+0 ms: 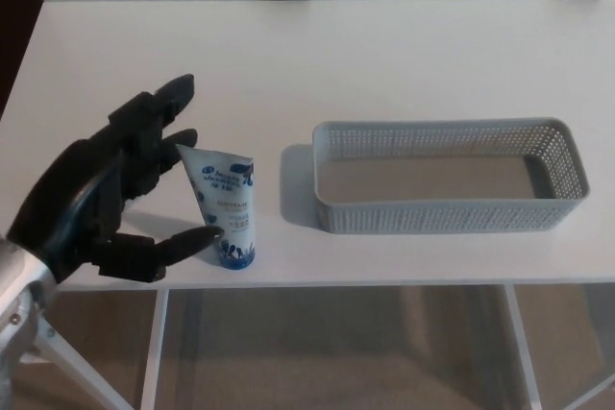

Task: The robot walks towards a table in front, picks a shampoo with left hand and puts it in a small grey container

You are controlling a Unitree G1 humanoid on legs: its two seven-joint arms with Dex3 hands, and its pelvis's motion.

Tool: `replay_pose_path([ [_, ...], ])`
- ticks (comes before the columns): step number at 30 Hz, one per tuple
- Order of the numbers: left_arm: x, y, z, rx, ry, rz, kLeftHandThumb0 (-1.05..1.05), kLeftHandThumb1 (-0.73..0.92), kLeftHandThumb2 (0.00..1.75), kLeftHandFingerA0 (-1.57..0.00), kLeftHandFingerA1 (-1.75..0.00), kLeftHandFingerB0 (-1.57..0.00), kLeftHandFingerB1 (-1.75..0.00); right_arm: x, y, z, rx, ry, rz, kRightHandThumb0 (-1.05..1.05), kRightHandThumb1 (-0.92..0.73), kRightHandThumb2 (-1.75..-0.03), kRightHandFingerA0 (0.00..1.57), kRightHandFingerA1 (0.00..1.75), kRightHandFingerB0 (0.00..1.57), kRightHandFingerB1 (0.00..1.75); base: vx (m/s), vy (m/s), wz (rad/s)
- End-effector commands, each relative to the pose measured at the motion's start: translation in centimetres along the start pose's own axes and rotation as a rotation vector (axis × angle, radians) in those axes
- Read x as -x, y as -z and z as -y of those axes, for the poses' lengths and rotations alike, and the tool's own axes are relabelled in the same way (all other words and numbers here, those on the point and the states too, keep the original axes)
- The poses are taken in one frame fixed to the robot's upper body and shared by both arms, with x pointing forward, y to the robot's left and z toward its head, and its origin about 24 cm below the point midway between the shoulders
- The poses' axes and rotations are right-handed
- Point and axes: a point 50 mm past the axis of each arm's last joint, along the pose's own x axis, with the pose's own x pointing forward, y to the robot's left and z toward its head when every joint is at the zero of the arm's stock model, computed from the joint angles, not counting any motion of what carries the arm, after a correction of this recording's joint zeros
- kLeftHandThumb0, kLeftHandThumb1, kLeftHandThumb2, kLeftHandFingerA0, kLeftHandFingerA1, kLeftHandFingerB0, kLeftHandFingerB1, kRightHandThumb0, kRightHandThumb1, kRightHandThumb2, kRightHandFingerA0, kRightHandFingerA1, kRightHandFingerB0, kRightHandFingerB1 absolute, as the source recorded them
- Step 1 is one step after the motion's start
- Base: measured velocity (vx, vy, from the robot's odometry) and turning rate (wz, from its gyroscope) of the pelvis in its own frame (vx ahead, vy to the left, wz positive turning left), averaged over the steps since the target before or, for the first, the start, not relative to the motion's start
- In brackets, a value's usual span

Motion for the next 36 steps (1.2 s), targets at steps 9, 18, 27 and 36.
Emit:
replay_pose_path([
  [9,-0.4,2.0,1.6,-0.002,0.009,-0.067,-0.69,0.40,0.77,-0.01,-0.23,0.00,-0.06,-0.1,-0.7,0.4,0.023,0.008,0.010,-0.29,-0.71,-0.62,0.66,0.43,0.50,0.37,0.00,0.000,0.00],
  [18,-0.2,3.3,2.4,0.002,0.013,-0.094,-0.69,0.40,0.76,-0.01,-0.26,0.00,-0.05,0.0,-0.3,0.3,-0.015,0.000,0.014,-0.35,-0.58,-0.74,0.62,0.53,0.46,0.47,0.00,0.000,0.00],
  [27,0.0,4.2,2.4,0.011,-0.006,-0.130,-0.66,0.39,0.77,-0.01,-0.30,0.00,-0.10,-0.1,-0.2,0.1,0.010,0.003,-0.003,-0.38,-0.61,-0.79,0.63,0.54,0.47,0.48,0.00,0.000,0.00],
  [36,-2.1,5.6,2.6,-0.006,-0.112,-0.224,-0.23,0.53,0.96,-0.97,-0.91,-0.04,-0.45,0.1,0.2,0.1,-0.012,-0.012,0.000,-0.37,-0.60,-0.77,0.60,0.53,0.45,0.47,0.00,0.000,0.00],
])
